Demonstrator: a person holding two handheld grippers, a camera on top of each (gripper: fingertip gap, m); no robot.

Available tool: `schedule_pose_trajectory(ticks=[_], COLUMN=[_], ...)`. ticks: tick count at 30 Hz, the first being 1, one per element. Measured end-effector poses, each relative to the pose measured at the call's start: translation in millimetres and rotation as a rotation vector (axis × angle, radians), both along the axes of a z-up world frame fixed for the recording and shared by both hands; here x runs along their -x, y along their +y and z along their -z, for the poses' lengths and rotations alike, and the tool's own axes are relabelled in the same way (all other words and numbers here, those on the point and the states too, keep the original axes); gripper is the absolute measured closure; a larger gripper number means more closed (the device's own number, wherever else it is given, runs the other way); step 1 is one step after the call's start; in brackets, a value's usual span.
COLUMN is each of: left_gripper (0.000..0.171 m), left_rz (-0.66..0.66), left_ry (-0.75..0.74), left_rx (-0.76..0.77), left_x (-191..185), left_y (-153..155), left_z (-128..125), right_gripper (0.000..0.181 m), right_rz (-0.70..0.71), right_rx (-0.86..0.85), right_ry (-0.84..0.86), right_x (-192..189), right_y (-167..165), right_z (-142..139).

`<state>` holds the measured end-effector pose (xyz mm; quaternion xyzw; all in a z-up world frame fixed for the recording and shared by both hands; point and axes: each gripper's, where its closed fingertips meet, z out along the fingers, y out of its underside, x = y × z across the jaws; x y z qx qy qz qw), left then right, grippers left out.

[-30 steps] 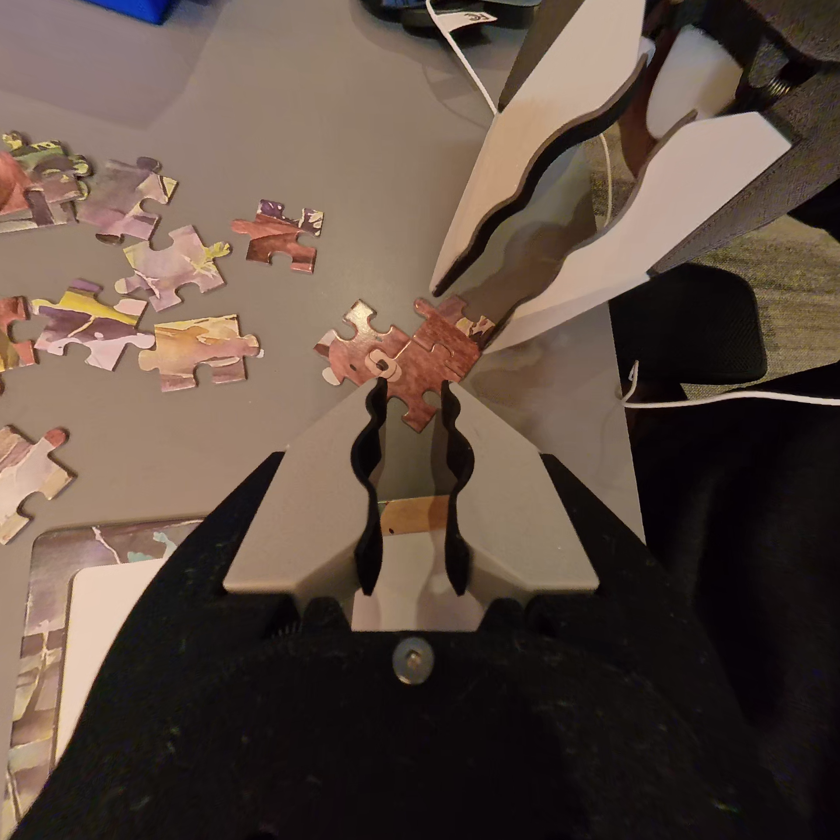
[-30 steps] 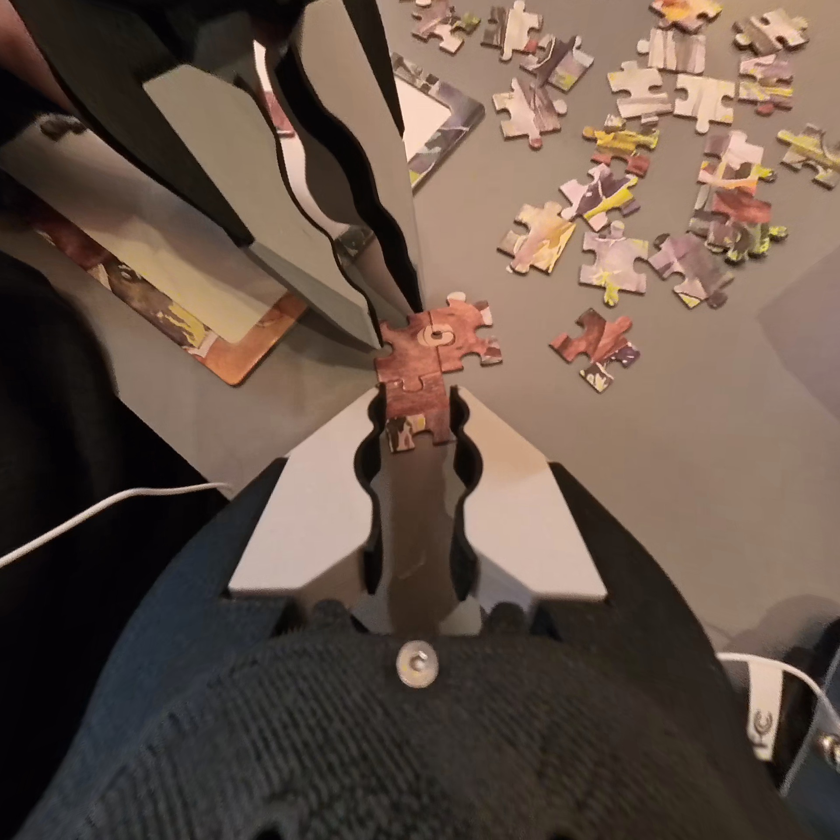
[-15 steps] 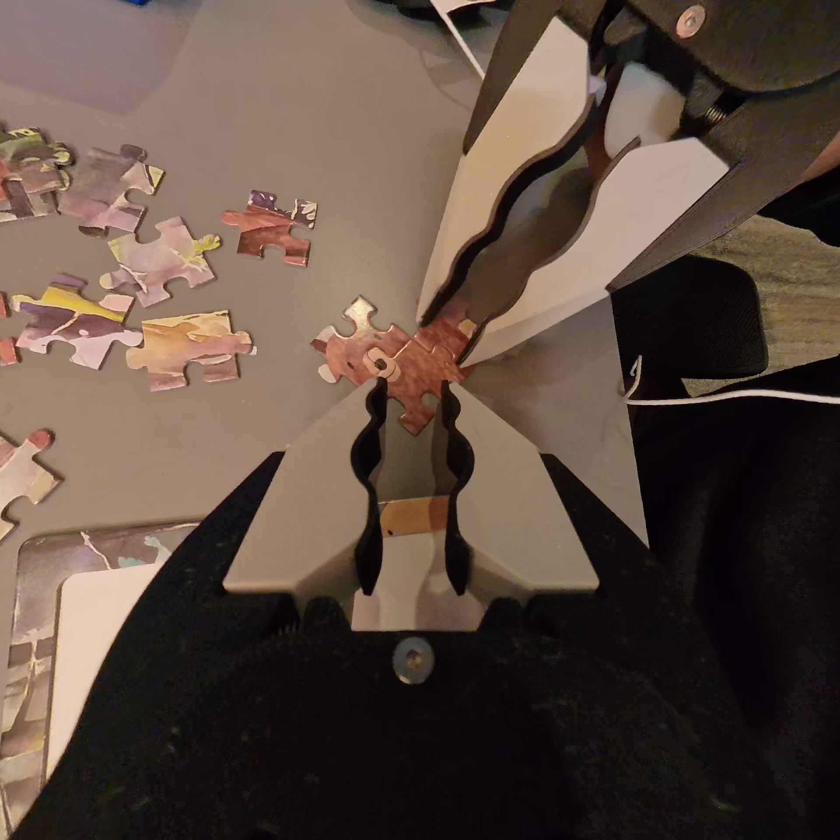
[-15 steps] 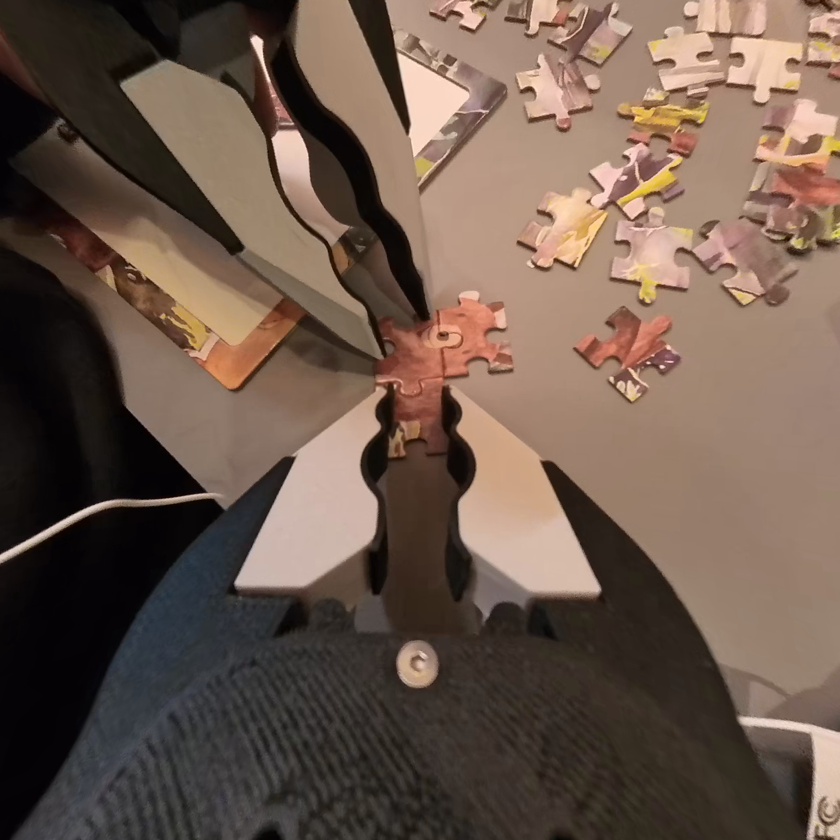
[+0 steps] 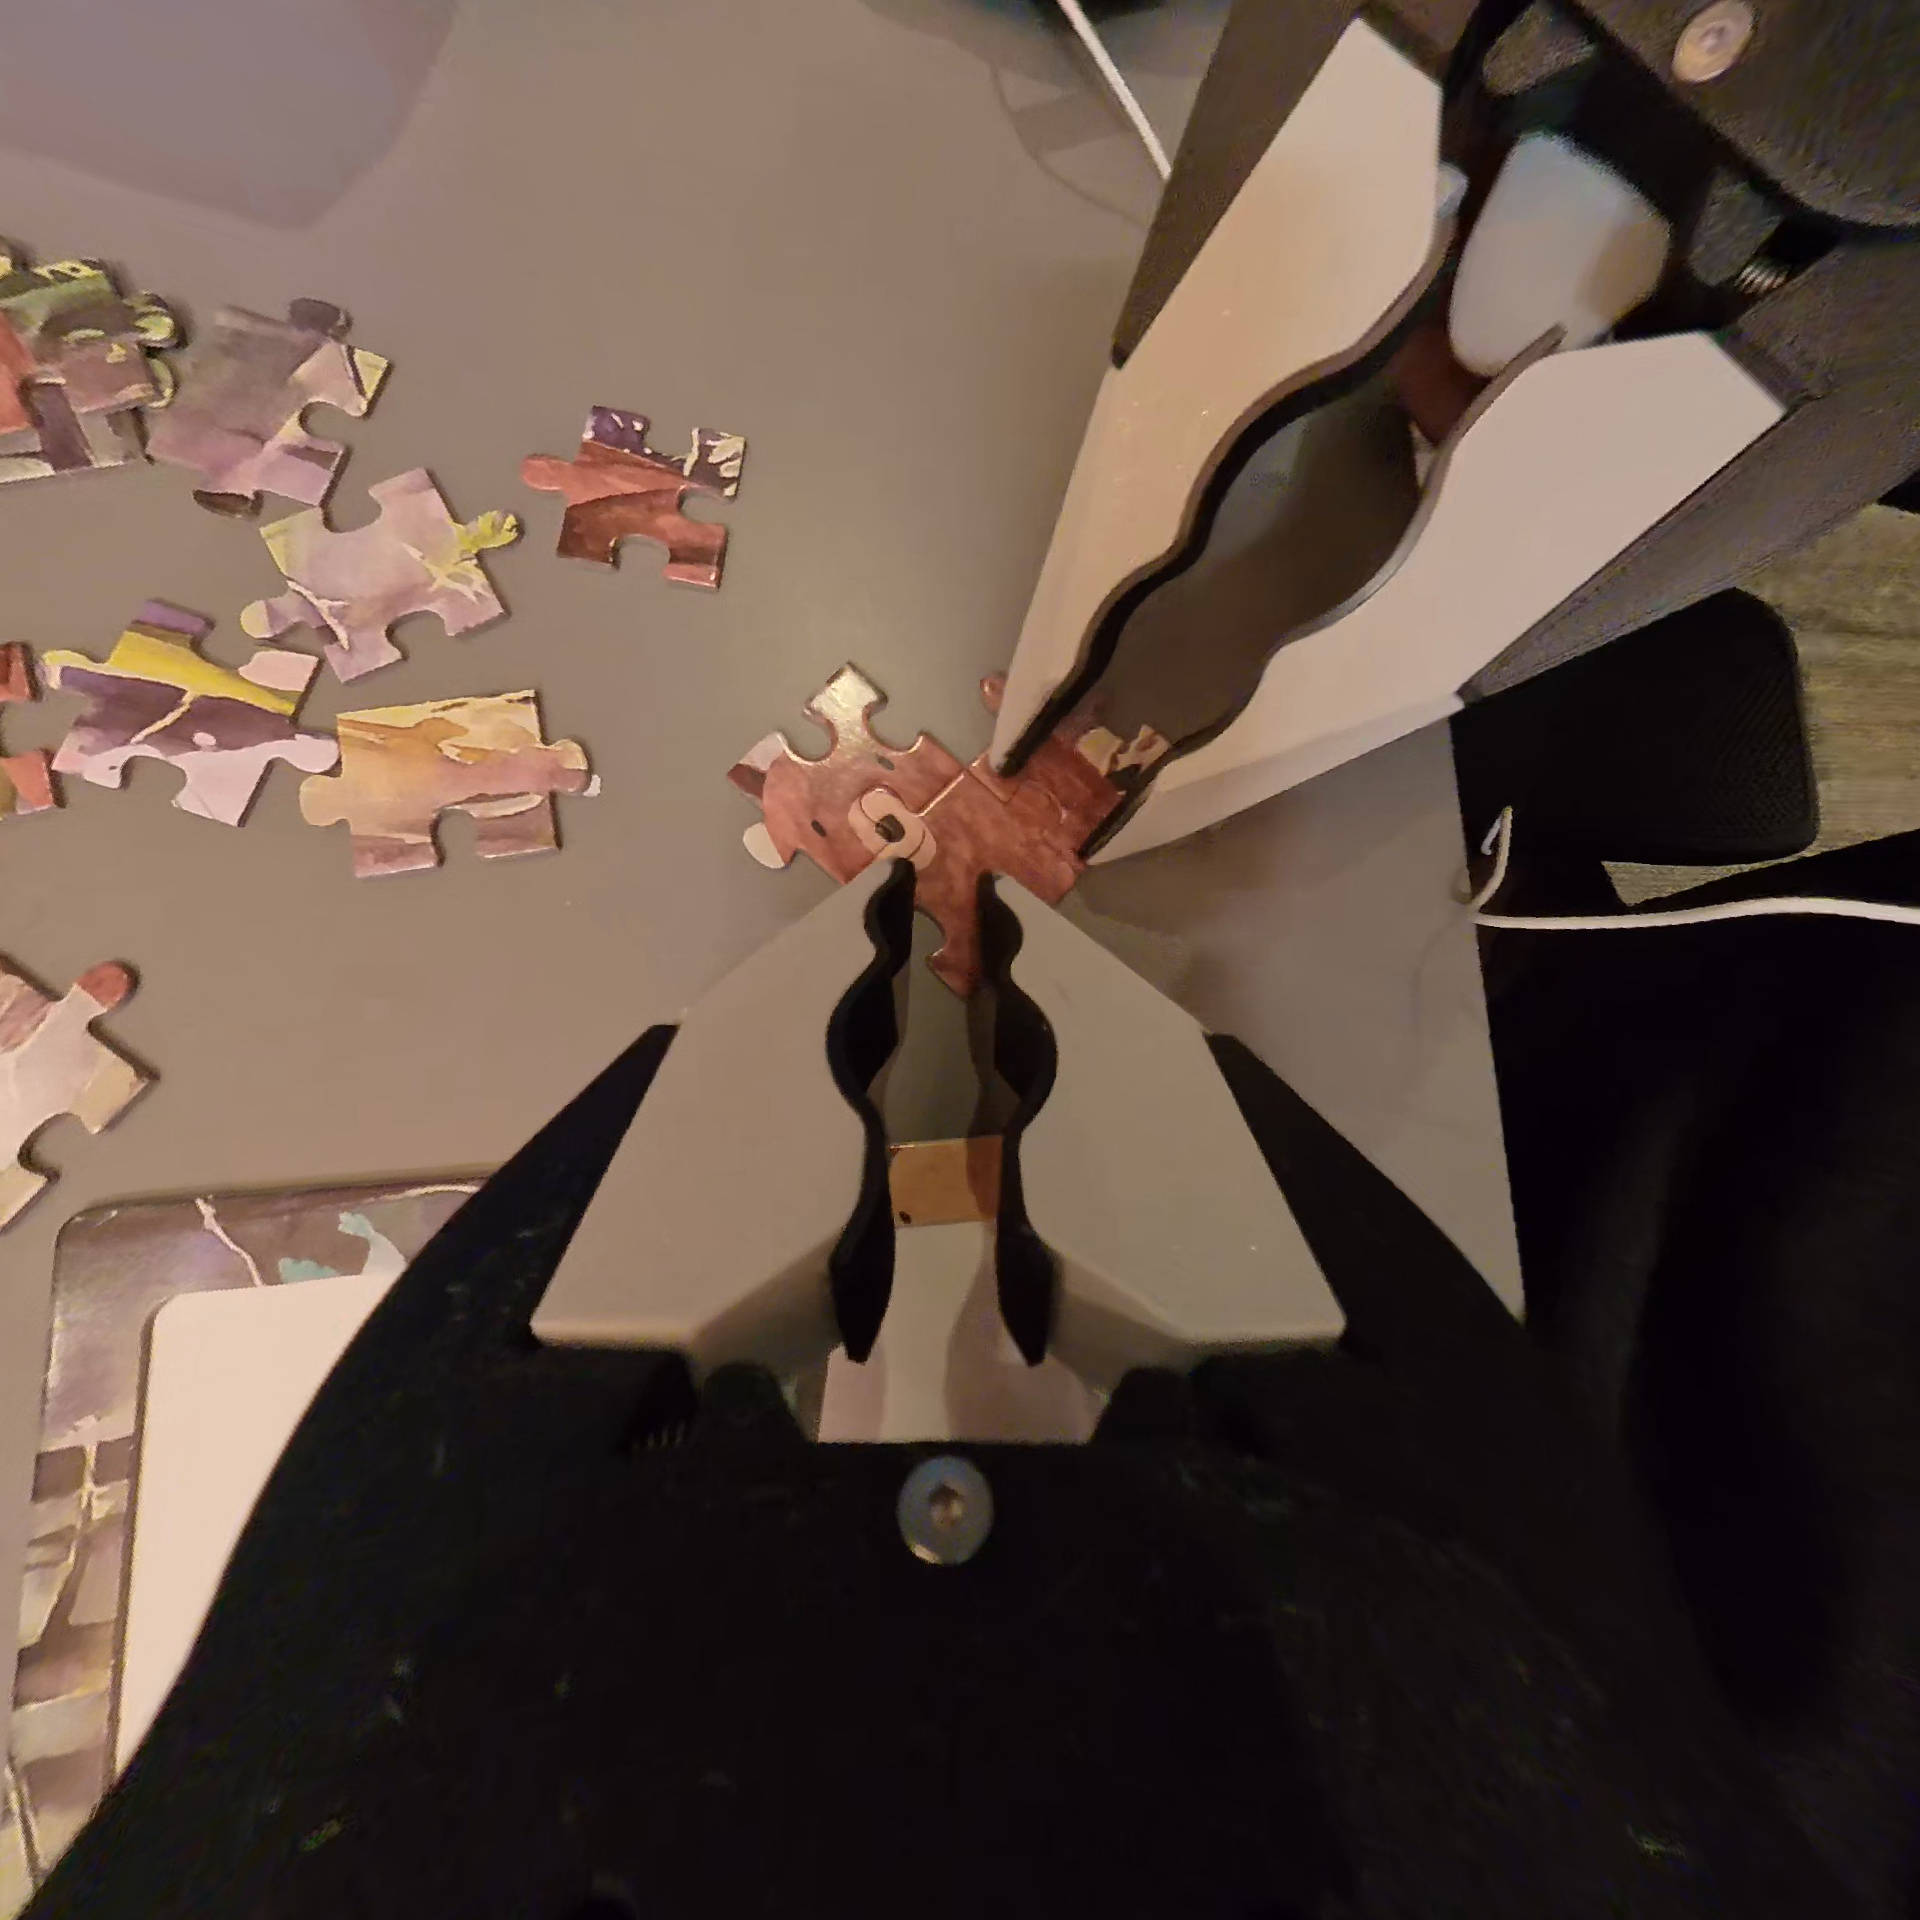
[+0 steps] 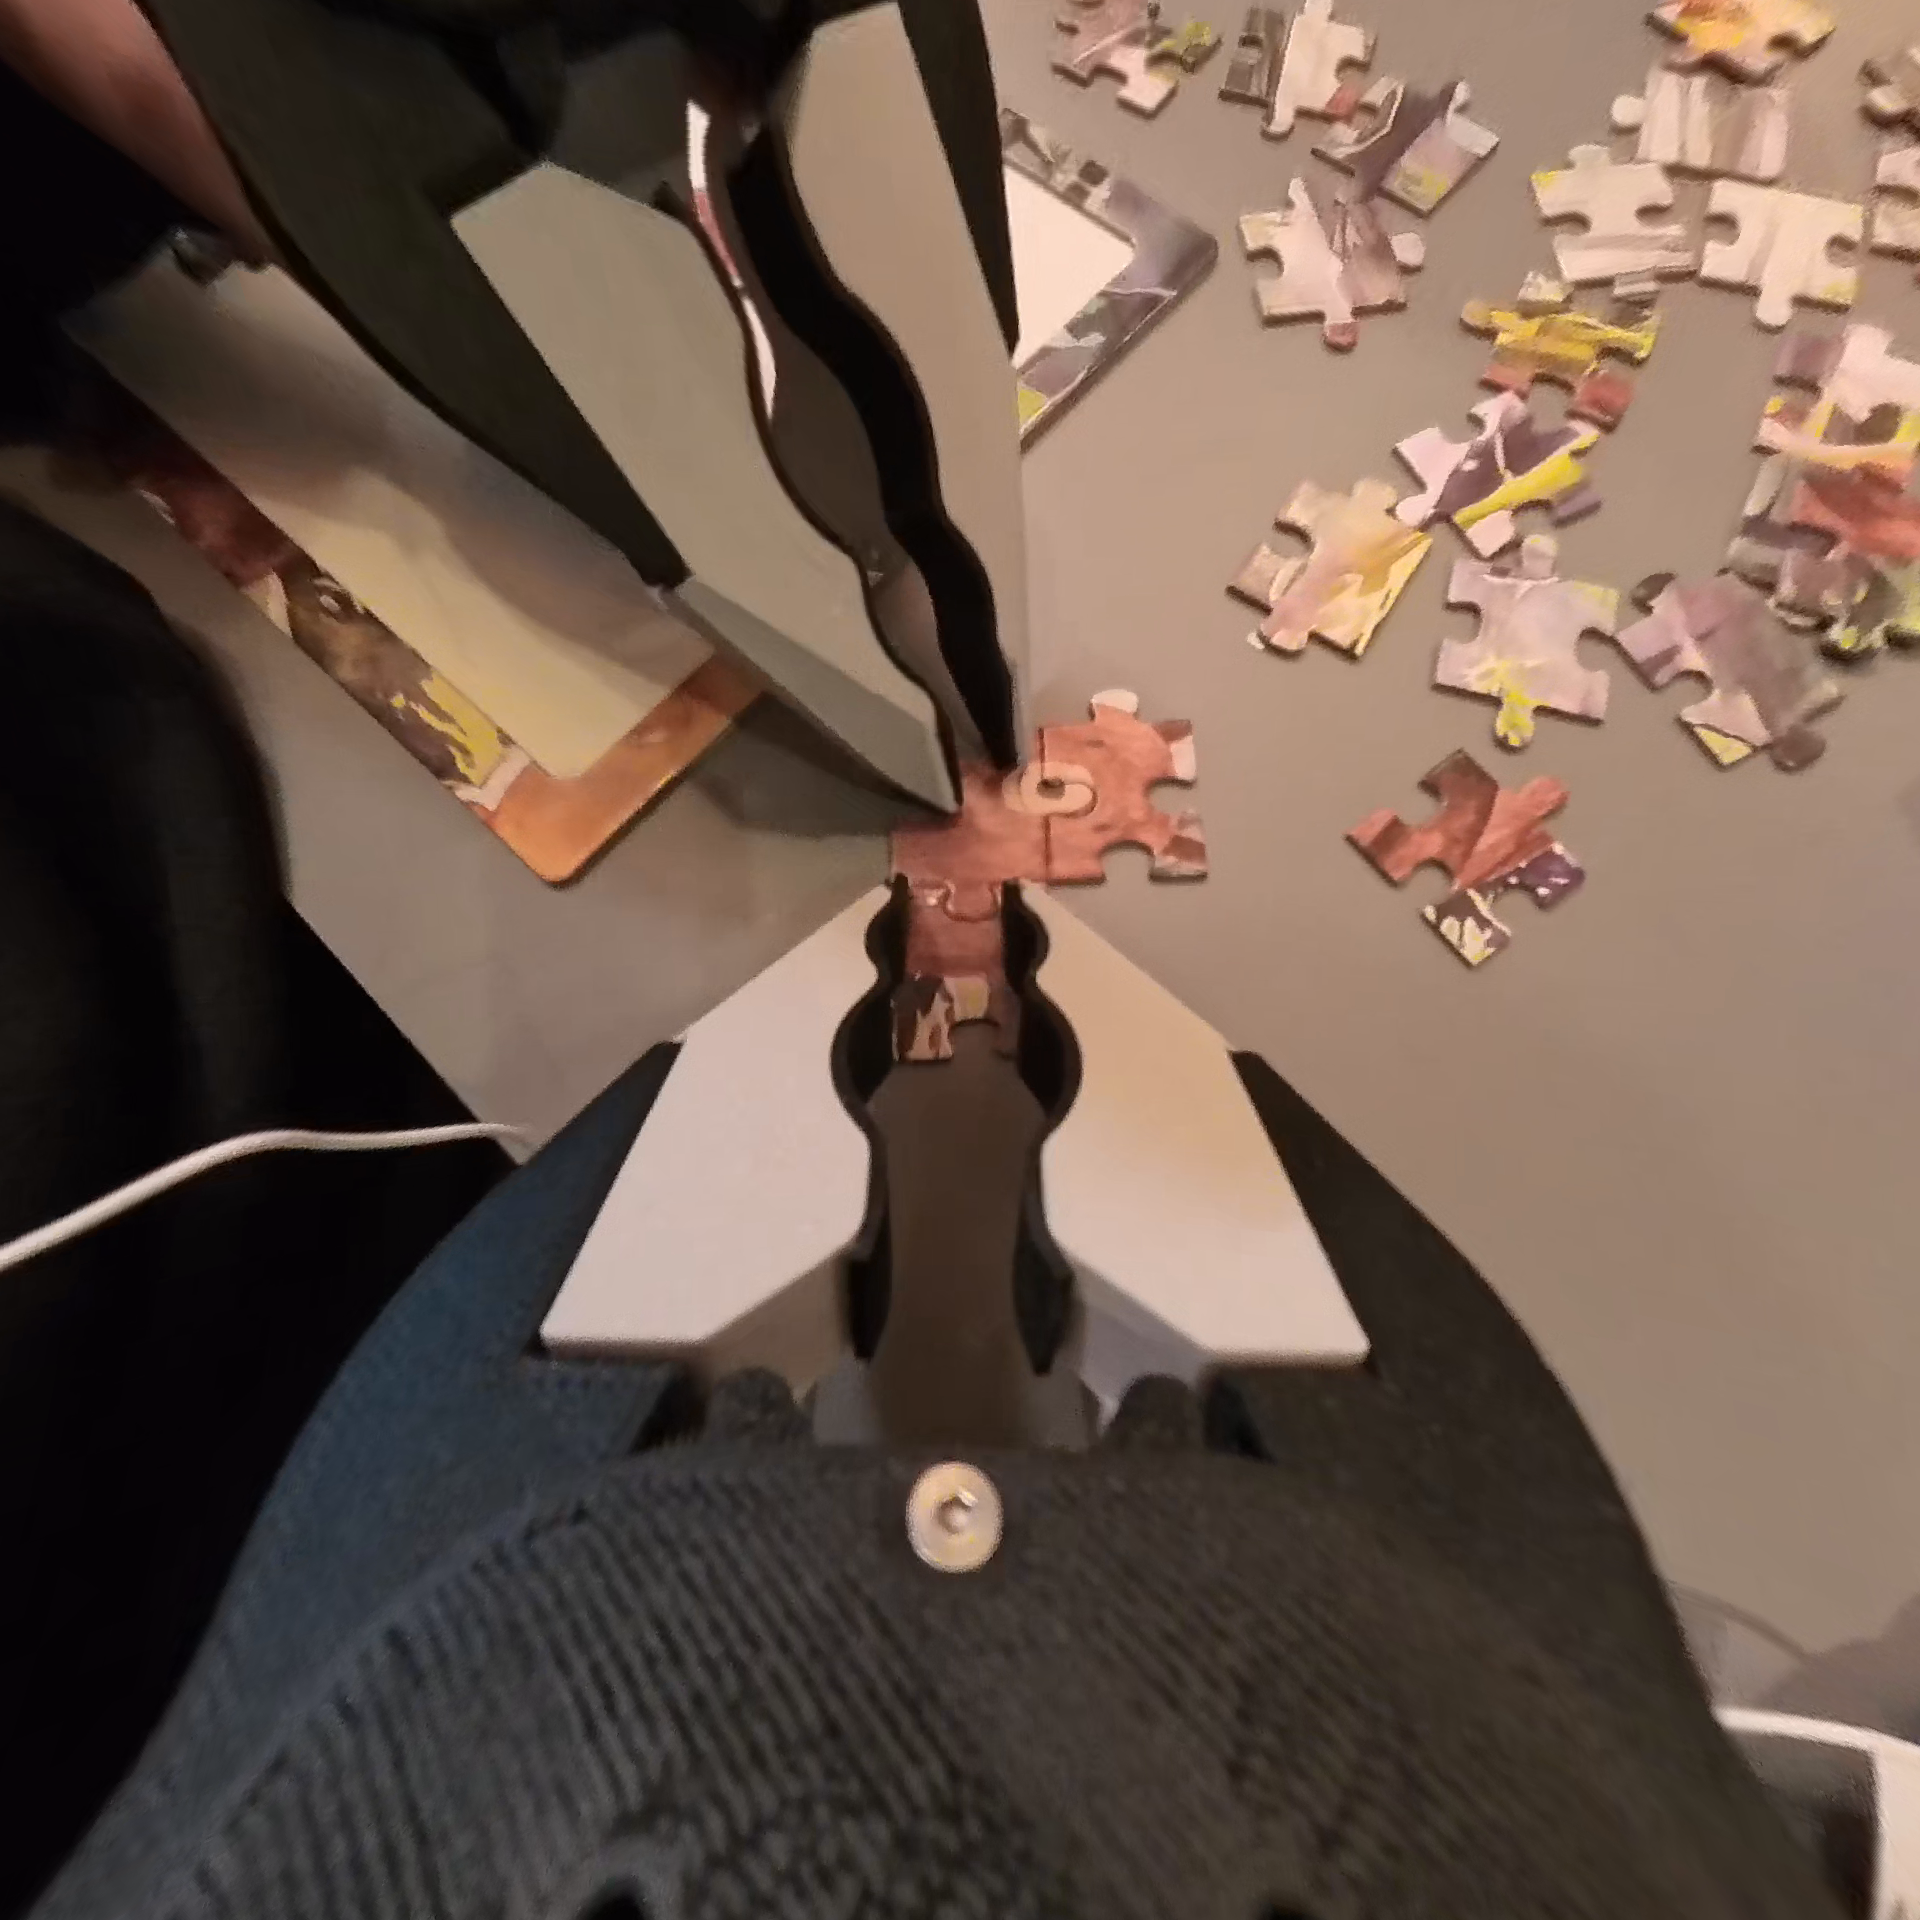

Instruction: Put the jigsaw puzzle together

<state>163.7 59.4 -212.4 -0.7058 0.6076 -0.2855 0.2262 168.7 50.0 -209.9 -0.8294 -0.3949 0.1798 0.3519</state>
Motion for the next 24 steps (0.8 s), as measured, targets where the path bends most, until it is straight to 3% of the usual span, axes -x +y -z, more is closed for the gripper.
schedule_pose_trajectory(ticks=[4, 15, 19, 24], left_gripper=[0.171, 0.171, 0.171, 0.164], left_rz=[0.003, 0.0, -0.002, -0.023], left_ry=[-0.002, -0.004, -0.003, -0.031], left_rx=[0.016, 0.014, 0.011, -0.032], left_x=[-1, -2, -2, -3], left_y=[-3, -3, -3, 4], left_z=[0, 0, 1, -7], right_gripper=[0.166, 0.165, 0.165, 0.147], right_rz=[0.003, 0.036, 0.108, 0.084], right_rx=[0.012, 0.019, -0.117, -0.039], right_ry=[0.016, -0.004, 0.011, 0.075], right_x=[0, -7, -29, -32], right_y=[0, 5, 16, -1], right_z=[0, -2, -27, -26])
